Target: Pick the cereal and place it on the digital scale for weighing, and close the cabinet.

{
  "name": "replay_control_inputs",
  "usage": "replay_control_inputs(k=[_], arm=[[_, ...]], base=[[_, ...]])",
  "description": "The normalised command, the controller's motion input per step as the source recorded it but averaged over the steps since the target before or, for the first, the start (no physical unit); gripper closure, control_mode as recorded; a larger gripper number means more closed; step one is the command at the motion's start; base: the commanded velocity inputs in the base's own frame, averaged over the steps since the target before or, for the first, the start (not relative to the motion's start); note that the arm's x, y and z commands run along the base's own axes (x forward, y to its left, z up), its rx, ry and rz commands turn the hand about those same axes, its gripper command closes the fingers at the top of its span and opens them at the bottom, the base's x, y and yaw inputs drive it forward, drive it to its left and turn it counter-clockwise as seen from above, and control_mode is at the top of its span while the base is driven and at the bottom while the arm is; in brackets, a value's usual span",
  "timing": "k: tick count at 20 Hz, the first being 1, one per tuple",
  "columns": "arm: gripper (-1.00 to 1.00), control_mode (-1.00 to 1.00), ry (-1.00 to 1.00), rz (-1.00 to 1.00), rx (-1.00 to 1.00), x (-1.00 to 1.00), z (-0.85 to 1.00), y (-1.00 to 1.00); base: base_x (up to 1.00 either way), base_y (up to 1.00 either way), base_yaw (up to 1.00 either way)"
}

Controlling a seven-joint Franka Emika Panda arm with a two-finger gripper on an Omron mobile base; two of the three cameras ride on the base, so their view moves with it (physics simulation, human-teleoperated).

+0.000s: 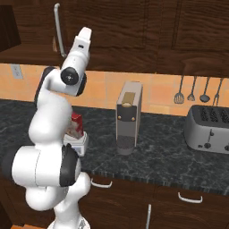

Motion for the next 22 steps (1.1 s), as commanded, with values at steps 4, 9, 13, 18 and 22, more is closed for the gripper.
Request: replay_control_inputs(k=[4, 9, 13, 18, 22], arm=[[-1.0, -1.0, 0.01, 0.0, 0.0, 0.8, -0.02, 0.0], [-1.0, -1.0, 0.0, 0.0, 0.0, 0.91, -0.24, 0.0], [-1.0, -1.0, -0.11, 0.0, 0.0, -0.69, 0.46, 0.0], [-1.0, -1.0, -0.14, 0.0, 0.0, -1.0, 0.51, 0.0], [-1.0, -1.0, -0.12, 0.02, 0.03, -1.0, 0.05, 0.26]], base=[[0.0, 0.0, 0.0], [0.0, 0.0, 0.0], [0.0, 0.0, 0.0], [0.0, 0.0, 0.0], [0.0, 0.0, 0.0]])
